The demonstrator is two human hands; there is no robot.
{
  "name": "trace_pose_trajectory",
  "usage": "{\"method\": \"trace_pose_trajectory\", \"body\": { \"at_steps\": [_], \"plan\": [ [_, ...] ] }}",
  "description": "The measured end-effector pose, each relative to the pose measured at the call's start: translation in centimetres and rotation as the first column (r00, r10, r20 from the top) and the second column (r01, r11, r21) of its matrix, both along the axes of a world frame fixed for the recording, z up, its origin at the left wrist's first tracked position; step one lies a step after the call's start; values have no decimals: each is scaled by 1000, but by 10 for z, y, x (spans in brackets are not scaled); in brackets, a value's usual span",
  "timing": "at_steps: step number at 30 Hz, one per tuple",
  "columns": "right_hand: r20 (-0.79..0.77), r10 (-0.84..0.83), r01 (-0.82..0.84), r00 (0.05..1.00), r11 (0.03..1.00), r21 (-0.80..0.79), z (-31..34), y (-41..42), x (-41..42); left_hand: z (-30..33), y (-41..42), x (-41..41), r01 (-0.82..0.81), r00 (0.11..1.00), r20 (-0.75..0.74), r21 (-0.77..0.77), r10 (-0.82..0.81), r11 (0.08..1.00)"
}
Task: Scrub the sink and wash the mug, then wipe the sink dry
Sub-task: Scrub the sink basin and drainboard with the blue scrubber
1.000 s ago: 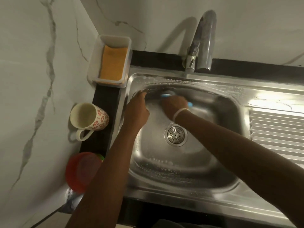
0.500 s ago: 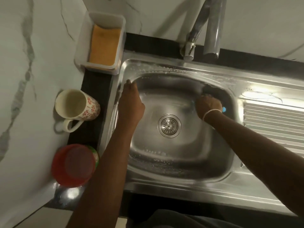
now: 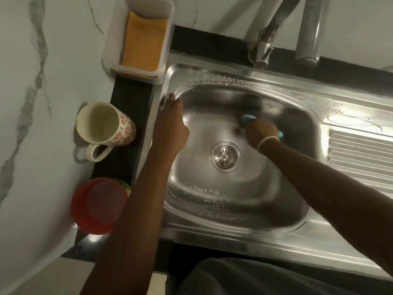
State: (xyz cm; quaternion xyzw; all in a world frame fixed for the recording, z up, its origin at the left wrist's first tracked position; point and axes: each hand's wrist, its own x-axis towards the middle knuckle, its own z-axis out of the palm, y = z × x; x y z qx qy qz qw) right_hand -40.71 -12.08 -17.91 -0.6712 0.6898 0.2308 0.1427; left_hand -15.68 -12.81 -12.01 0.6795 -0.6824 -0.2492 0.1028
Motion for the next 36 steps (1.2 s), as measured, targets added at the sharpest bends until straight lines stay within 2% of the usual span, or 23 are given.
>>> {"method": "trace_pose_trajectory", "body": {
  "at_steps": [3, 5, 7, 9, 12, 14, 16, 19, 22, 26, 29, 31, 33, 36],
  "plan": [
    [-65, -190, 191, 980, 981, 17, -2, 29, -41, 0, 2, -2, -5, 1000, 18, -17, 5, 1000],
    [-50, -229, 230, 972, 973, 21, -2, 27, -37, 1, 2, -3, -1, 1000, 24, -11, 2, 1000],
    [16, -169, 169, 985, 986, -4, -1, 9, -8, 3, 1, -4, 1, 1000, 31, 1, -1, 1000],
    [114, -38, 40, 993, 999, -17, 0, -12, 41, 4, -1, -2, -4, 1000, 20, 21, 4, 1000],
    [278, 108, -100, 955, 994, -43, 15, -33, 126, 6, -6, -1, -36, 999, 1, 34, 36, 999],
    [302, 189, -178, 934, 982, -62, 24, -35, 154, 5, -7, -3, -51, 999, 6, 41, 51, 998],
    [221, 242, -231, 945, 970, -72, 29, -34, 144, 3, -5, -3, -38, 999, 12, 44, 37, 998],
    [39, 237, -235, 971, 970, -67, 38, -34, 89, 2, -3, -1, -15, 1000, 8, 57, 15, 998],
    [-92, 62, -60, 994, 998, 28, 51, -14, 9, 9, 4, -7, -10, 1000, 14, 45, 9, 999],
    [-121, -196, 216, 973, 960, 180, 61, 28, -60, 19, 24, -18, -53, 988, -145, 60, 61, 997],
    [-109, -140, 174, 984, 880, 442, 56, 78, -43, 25, 50, -29, -19, 967, -253, 106, 45, 994],
    [-105, -84, 128, 991, 835, 535, 50, 115, -24, 27, 68, -31, -2, 960, -277, 118, 35, 993],
    [-130, -28, 91, 991, 858, 505, 55, 115, -17, 25, 84, -32, 4, 959, -283, 142, 36, 990],
    [-293, 131, -28, 947, 943, 333, 60, 55, -22, 19, 101, -32, 26, 967, -254, 222, 33, 975]
  ]
}}
